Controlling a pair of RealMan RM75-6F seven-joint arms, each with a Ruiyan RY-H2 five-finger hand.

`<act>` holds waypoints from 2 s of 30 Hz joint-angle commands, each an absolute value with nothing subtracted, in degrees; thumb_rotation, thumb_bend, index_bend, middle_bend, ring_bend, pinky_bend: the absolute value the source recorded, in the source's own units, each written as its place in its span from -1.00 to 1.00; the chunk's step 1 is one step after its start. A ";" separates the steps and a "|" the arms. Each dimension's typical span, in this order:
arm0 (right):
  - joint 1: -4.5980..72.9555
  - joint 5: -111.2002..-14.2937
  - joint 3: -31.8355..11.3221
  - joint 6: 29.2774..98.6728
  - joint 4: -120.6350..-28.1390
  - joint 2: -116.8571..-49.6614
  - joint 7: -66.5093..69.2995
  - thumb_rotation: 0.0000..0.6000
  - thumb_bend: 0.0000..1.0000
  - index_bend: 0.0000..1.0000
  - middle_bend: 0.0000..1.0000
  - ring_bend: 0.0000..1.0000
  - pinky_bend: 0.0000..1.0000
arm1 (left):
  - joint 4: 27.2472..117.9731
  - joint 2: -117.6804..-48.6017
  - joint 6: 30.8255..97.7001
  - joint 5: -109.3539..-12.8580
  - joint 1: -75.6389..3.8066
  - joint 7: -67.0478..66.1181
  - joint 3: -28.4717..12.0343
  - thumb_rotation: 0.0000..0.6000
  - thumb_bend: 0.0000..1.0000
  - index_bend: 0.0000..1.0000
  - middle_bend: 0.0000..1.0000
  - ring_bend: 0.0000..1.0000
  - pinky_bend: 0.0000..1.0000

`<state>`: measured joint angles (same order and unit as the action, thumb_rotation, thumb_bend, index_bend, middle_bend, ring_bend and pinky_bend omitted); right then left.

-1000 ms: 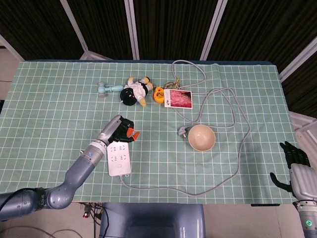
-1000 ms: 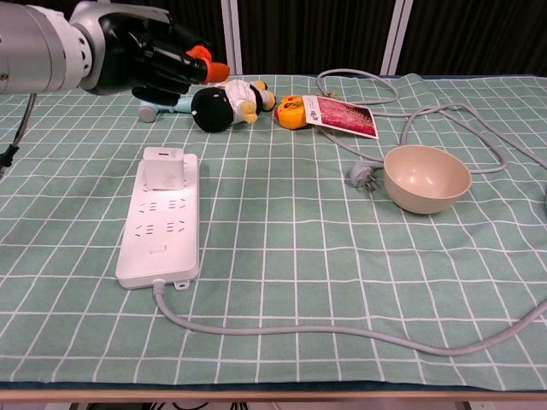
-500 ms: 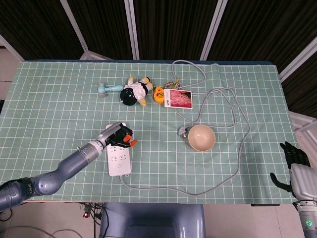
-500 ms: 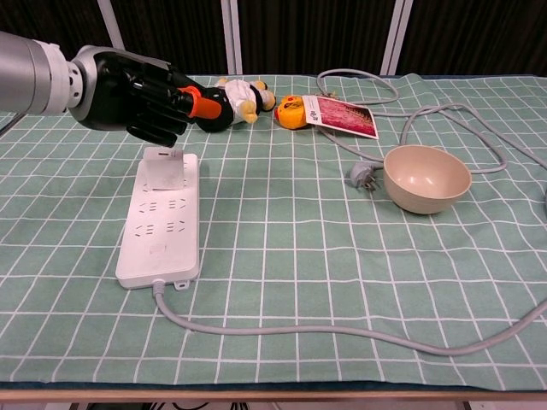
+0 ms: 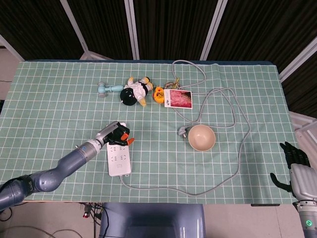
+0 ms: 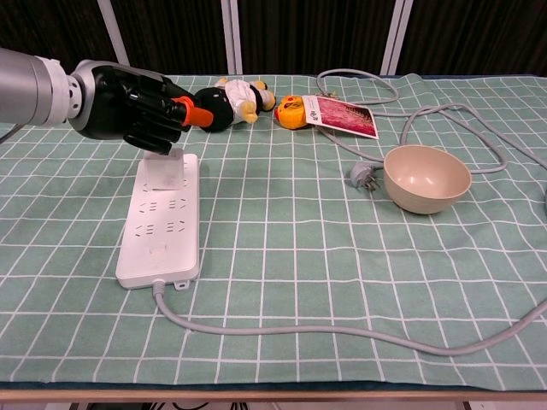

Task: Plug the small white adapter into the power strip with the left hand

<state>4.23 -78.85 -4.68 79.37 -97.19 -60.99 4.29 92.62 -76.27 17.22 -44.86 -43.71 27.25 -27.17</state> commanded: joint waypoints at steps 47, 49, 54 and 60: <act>4.06 -78.79 -4.60 79.65 -97.23 -61.22 3.21 1.00 -0.23 -1.00 -1.00 -1.00 -1.00 | 84.44 -80.51 10.20 -54.11 -39.60 35.11 -29.89 1.00 -0.30 0.75 1.00 1.00 1.00; 4.05 -78.78 -4.60 79.66 -97.28 -61.20 3.19 1.00 -0.23 -1.00 -1.00 -1.00 -1.00 | 84.32 -80.71 10.17 -54.25 -39.65 35.20 -29.97 1.00 -0.30 0.75 1.00 1.00 1.00; 4.04 -78.74 -4.62 79.64 -97.30 -61.20 3.25 1.00 -0.23 -1.00 -1.00 -1.00 -1.00 | 84.09 -80.95 10.04 -54.61 -39.71 35.30 -29.84 1.00 -0.30 0.75 1.00 1.00 1.00; 4.04 -78.74 -4.62 79.59 -97.32 -61.17 3.40 1.00 -0.23 -1.00 -1.00 -1.00 -1.00 | 83.69 -81.11 10.44 -54.58 -39.77 35.54 -29.66 1.00 -0.30 0.75 1.00 1.00 1.00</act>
